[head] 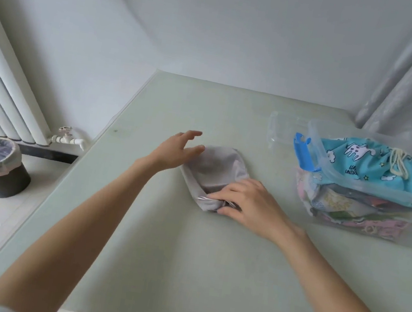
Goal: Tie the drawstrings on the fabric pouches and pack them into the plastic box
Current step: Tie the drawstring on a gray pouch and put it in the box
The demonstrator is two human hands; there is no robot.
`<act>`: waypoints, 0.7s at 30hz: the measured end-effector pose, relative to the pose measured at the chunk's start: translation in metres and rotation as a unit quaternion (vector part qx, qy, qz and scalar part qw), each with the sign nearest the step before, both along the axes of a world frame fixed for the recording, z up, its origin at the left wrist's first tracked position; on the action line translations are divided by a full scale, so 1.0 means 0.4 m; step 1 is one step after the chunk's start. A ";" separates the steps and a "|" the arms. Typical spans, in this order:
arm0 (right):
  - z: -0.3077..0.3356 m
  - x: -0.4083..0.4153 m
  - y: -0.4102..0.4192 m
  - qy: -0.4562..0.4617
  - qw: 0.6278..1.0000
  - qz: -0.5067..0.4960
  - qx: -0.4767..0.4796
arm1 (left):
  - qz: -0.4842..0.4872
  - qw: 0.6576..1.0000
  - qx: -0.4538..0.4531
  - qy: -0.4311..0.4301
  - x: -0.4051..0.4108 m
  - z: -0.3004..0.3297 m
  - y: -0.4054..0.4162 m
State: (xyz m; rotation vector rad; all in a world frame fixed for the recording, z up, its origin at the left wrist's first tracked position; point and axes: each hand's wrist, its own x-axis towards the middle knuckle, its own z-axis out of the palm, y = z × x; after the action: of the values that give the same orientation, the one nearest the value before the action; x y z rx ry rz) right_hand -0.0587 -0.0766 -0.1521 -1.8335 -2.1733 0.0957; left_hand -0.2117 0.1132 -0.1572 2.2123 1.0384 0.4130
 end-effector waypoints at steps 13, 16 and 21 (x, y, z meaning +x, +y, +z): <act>-0.024 0.072 0.027 0.080 0.972 -0.222 -0.021 | -0.064 0.992 0.076 0.078 0.056 -0.008 -0.005; 0.009 0.039 0.008 0.070 0.980 -0.186 0.002 | -0.039 0.996 0.077 0.021 0.022 -0.001 -0.055; 0.115 0.084 -0.082 0.031 0.978 -0.154 0.136 | -0.033 0.983 0.014 -0.182 0.019 0.102 -0.154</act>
State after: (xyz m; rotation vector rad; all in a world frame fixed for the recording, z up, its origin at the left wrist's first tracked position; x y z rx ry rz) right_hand -0.0251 -0.1094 -0.1060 -1.9462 -1.7361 -0.1987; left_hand -0.2039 0.0514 -0.1165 2.0848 0.7644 0.7713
